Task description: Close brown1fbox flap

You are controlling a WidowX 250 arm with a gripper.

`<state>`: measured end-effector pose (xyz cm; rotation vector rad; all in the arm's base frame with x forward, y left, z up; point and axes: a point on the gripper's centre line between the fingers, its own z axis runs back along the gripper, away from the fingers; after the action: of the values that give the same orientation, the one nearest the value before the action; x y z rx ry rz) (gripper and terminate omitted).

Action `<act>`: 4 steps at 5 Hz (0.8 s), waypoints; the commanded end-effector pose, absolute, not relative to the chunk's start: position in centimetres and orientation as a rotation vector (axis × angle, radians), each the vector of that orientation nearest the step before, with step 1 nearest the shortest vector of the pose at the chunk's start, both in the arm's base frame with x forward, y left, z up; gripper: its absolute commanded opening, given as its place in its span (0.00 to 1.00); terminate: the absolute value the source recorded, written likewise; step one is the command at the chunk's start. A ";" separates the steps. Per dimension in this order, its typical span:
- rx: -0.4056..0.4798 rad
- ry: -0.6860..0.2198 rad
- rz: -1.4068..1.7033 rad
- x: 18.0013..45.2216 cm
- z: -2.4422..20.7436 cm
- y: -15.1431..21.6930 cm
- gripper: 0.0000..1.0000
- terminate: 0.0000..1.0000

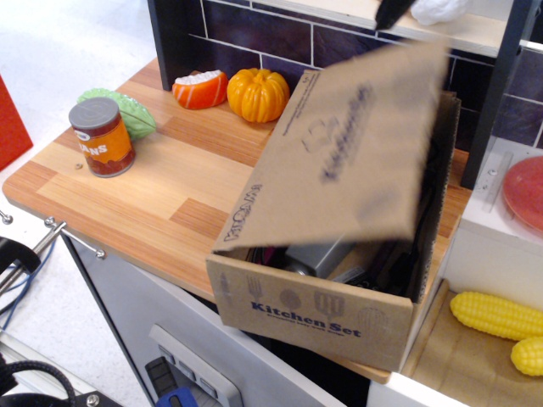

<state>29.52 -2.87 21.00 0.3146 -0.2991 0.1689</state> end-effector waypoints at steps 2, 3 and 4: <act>0.423 -0.280 0.069 28.2 21.6 7.1 1.00 0.00; 0.427 -0.277 0.084 27.4 21.8 10.1 1.00 0.00; 0.418 -0.255 0.068 26.4 22.0 12.3 1.00 0.00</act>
<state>25.99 12.64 20.62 0.3941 -0.2093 0.0571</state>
